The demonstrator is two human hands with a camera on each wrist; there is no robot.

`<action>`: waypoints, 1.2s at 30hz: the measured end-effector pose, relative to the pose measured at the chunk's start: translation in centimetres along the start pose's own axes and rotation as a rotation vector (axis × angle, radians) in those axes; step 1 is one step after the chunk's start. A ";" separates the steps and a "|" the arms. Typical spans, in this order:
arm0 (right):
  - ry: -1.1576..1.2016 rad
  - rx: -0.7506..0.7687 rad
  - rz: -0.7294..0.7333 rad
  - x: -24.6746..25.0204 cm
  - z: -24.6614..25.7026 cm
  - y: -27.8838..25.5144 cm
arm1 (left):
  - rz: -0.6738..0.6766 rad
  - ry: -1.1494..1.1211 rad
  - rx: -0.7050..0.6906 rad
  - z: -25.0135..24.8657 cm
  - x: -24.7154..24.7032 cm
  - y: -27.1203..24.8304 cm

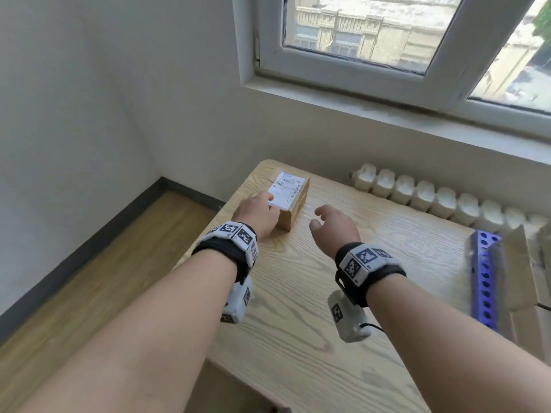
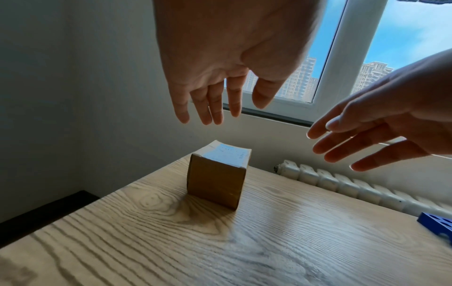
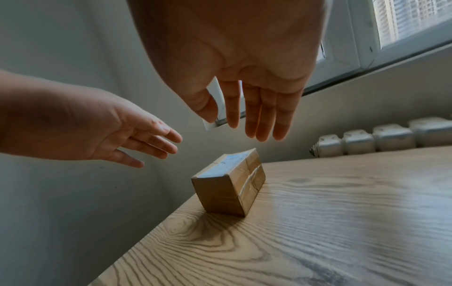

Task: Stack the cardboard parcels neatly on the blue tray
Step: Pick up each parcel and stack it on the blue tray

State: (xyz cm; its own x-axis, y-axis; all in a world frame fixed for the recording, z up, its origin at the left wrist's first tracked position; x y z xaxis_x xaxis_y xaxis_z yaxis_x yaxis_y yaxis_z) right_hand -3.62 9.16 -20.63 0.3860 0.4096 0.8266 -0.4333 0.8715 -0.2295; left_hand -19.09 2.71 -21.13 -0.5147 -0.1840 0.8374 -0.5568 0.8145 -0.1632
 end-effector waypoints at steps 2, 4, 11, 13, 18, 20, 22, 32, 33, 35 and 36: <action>0.018 -0.021 0.023 -0.7 0.0 1.2 | 0.020 -0.008 0.011 0.6 -0.4 1.6; 0.033 -0.041 0.035 -1.3 0.1 2.4 | 0.031 -0.017 0.015 1.0 -0.9 3.3; 0.095 -0.115 0.125 -3.5 0.6 6.3 | 0.116 -0.060 0.053 2.0 -2.3 8.1; 0.107 -0.128 0.149 -4.3 0.9 7.4 | 0.130 -0.091 0.072 2.5 -2.7 9.4; 0.144 -0.141 0.212 -5.8 1.2 8.5 | 0.197 -0.218 0.144 3.5 -3.9 10.9; 0.177 -0.131 0.244 -6.3 1.2 8.7 | 0.213 -0.243 0.169 3.8 -4.3 11.3; 0.227 -0.131 0.259 -6.6 1.0 8.8 | 0.218 -0.257 0.190 4.0 -4.5 11.3; 0.328 -0.197 0.283 -5.9 -1.2 7.4 | 0.288 -0.269 0.285 3.8 -5.6 9.1; 0.325 -0.206 0.291 -5.9 -1.5 7.2 | 0.298 -0.276 0.290 3.7 -5.8 8.6; 0.326 -0.228 0.287 -5.8 -2.1 6.7 | 0.290 -0.278 0.302 3.5 -6.1 7.9; 0.331 -0.240 0.277 -5.7 -2.3 6.4 | 0.278 -0.274 0.309 3.4 -6.1 7.4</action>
State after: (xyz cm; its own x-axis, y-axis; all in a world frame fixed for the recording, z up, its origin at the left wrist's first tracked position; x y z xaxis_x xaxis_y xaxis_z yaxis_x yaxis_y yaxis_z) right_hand -6.72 13.04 -28.03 0.5378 0.6641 0.5194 -0.3712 0.7396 -0.5614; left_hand -22.28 8.03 -29.19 -0.8004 -0.1546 0.5792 -0.5201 0.6595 -0.5428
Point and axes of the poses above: each hand's wrist, its own y-axis towards the middle knuckle, its own x-axis out of the back of the hand, z = x × y, the point moved 1 cm from there along y, towards the middle knuckle, and after that the axes turned 3 degrees about -x, right-handed, at the moved point
